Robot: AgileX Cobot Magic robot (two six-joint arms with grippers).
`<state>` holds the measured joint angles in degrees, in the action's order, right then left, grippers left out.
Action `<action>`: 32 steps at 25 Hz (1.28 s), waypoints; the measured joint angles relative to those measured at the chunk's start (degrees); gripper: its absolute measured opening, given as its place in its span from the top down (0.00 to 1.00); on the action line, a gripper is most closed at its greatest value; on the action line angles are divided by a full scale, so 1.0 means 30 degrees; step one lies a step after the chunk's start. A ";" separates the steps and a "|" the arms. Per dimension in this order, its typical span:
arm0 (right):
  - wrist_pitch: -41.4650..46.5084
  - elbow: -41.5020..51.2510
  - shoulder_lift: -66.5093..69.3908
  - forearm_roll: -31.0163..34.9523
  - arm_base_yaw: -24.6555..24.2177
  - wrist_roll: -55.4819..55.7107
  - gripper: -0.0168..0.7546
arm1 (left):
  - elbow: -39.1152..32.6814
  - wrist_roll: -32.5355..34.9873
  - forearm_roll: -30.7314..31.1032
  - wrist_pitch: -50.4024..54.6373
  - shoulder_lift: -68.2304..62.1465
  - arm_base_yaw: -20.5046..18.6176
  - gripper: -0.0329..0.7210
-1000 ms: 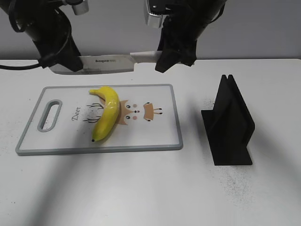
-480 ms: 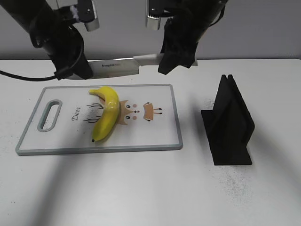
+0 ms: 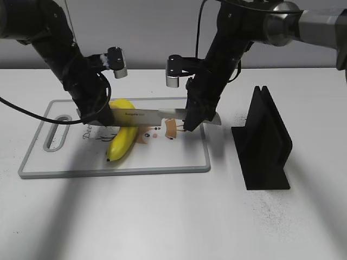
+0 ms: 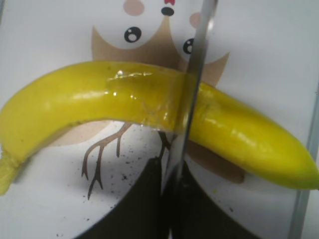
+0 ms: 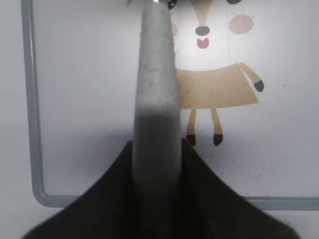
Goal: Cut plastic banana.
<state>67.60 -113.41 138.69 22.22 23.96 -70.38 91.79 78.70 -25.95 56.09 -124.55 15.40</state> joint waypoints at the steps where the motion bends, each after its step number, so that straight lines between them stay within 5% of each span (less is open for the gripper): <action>1: 0.0021 0.0000 0.0000 0.0000 0.0000 0.0022 0.77 | 0.0014 0.0000 0.0000 0.0015 -0.0045 -0.0018 0.95; 27: 0.0881 -0.1093 -0.5596 0.0005 0.0276 0.0097 0.77 | -0.0254 -0.0280 0.0879 0.1838 0.6854 0.0027 0.96; 32: 0.0881 -0.1093 -0.5596 -0.0362 0.0253 0.0097 0.77 | -0.0254 -0.0419 0.0981 0.1537 0.6854 -0.0038 0.83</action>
<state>70.24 -116.69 121.90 21.14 24.72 -70.09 91.03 77.44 -23.01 60.70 -103.99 15.28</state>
